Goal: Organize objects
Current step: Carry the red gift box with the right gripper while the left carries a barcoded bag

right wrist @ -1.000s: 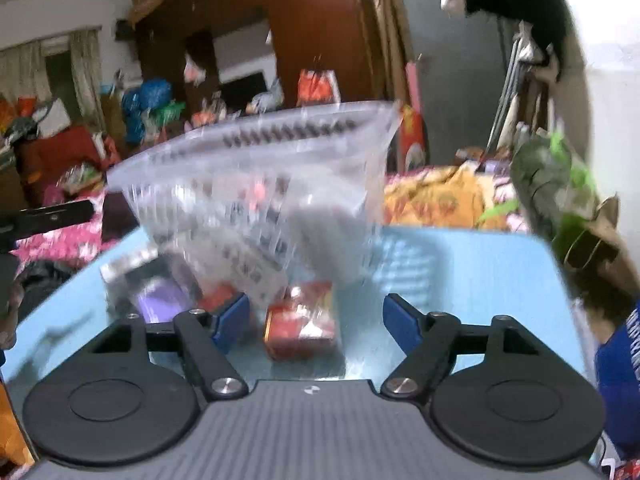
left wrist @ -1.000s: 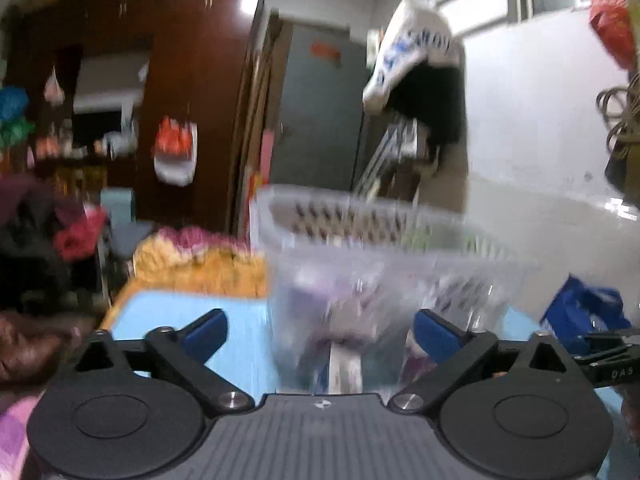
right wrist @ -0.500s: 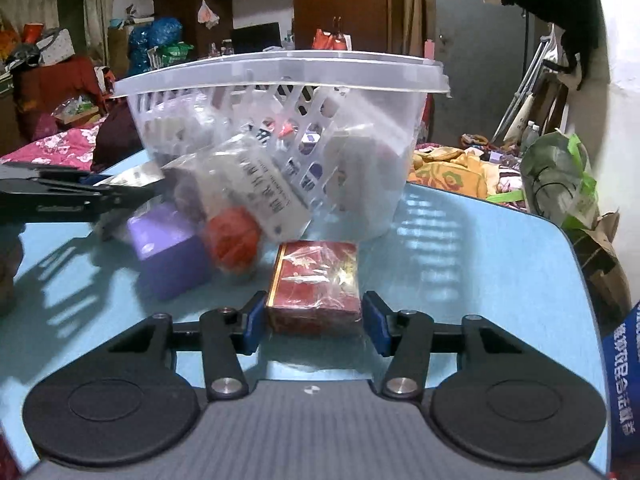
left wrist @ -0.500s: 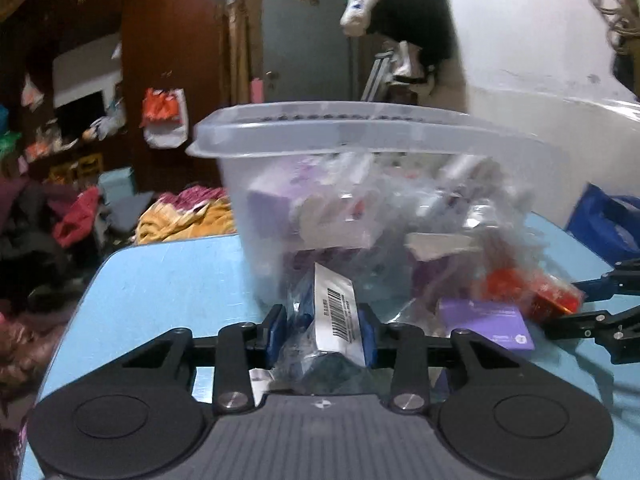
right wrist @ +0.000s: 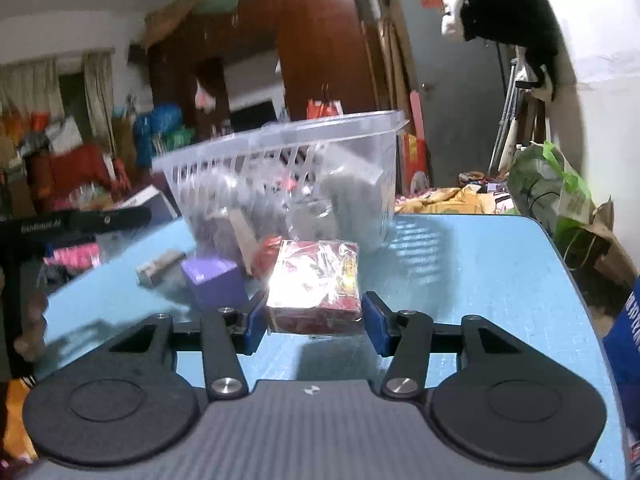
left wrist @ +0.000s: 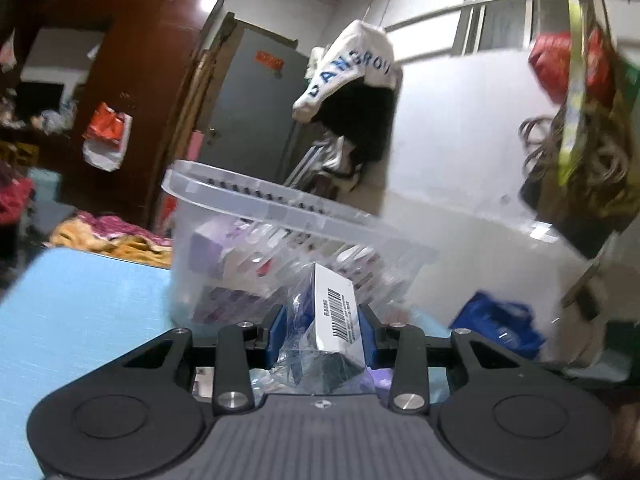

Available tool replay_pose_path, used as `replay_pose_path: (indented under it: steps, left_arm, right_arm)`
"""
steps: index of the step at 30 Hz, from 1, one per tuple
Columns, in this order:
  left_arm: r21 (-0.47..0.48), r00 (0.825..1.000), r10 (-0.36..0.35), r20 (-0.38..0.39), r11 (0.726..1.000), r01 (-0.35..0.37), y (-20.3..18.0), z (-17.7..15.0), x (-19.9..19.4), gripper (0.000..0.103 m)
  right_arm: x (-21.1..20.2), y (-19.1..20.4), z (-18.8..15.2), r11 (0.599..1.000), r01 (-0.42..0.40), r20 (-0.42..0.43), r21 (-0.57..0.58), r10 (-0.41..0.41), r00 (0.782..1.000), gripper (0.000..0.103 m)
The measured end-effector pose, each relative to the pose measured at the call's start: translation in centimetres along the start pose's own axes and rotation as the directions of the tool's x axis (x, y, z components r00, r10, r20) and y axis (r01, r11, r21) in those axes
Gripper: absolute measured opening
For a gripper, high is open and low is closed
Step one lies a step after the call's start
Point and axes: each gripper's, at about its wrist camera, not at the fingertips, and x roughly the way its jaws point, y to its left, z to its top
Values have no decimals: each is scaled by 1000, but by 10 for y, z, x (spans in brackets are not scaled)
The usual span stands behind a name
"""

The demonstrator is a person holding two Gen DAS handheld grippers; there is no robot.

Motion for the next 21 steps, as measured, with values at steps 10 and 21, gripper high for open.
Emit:
replay_pose_path:
  steps: [10,21]
  left_arm:
    - [-71,998,-52,40,996,55,9,-1,5,42]
    - [15,998,-65,23,998,64,-5,-9,-1,42]
  right_arm:
    - [-1,10,-2,998,25,52,-56,-23,998,54]
    - [-3,6,-6,998,11,94,-57,-5,996,54]
